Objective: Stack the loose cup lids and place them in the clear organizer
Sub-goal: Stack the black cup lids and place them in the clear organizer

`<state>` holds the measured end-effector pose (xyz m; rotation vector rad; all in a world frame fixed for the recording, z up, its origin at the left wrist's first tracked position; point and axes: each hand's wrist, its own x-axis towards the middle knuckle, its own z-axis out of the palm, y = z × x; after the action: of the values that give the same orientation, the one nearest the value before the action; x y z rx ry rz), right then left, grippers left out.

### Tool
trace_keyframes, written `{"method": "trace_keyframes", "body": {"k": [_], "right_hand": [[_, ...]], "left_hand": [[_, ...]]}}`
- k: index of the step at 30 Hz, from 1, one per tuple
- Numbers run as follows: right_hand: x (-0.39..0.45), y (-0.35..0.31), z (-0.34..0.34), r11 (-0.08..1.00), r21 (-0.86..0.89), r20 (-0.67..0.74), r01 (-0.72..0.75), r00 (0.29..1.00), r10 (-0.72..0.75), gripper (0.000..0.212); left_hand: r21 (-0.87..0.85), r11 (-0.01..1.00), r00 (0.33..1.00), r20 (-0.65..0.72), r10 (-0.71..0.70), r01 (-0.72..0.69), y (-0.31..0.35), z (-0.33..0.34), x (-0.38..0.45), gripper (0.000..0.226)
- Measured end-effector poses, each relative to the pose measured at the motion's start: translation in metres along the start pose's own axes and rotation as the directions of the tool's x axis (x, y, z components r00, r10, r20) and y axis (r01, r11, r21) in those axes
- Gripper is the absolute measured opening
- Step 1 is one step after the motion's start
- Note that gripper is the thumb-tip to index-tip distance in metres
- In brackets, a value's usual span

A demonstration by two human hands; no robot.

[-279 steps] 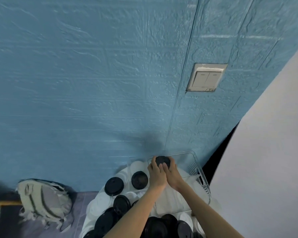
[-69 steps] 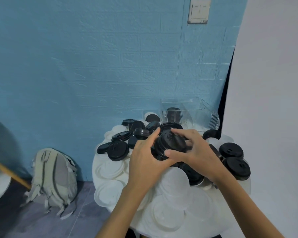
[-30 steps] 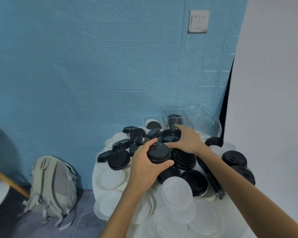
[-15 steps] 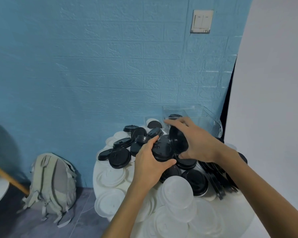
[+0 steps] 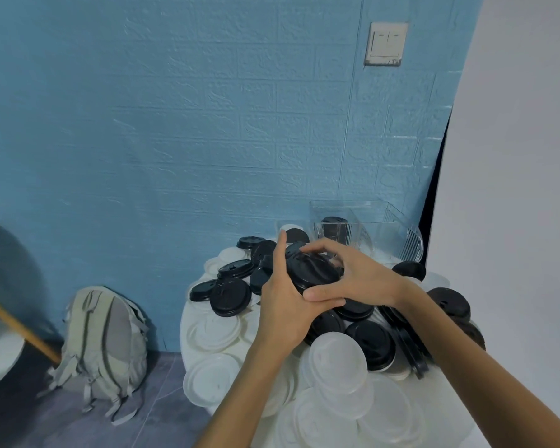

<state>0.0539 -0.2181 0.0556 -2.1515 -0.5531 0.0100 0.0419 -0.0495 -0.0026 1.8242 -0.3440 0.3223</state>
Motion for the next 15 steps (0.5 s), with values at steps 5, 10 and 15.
{"method": "trace_keyframes", "body": {"k": [5, 10, 15], "right_hand": [[0.004, 0.006, 0.005, 0.996, 0.080, -0.005, -0.040, 0.999, 0.041, 0.065], [0.001, 0.008, 0.004, 0.991, 0.124, -0.015, -0.051, 0.998, 0.053, 0.063], [-0.001, 0.012, 0.006, 0.982, 0.158, -0.005, -0.103, 0.994, 0.105, 0.077]], "left_hand": [[-0.043, 0.999, 1.000, 0.003, -0.003, 0.003, -0.004, 0.004, -0.002, 0.110], [-0.062, 0.998, 0.999, -0.029, -0.016, 0.014, -0.006, 0.011, -0.002, 0.107], [-0.052, 0.998, 0.996, -0.081, -0.022, 0.018, -0.007, 0.016, -0.004, 0.089]]}}
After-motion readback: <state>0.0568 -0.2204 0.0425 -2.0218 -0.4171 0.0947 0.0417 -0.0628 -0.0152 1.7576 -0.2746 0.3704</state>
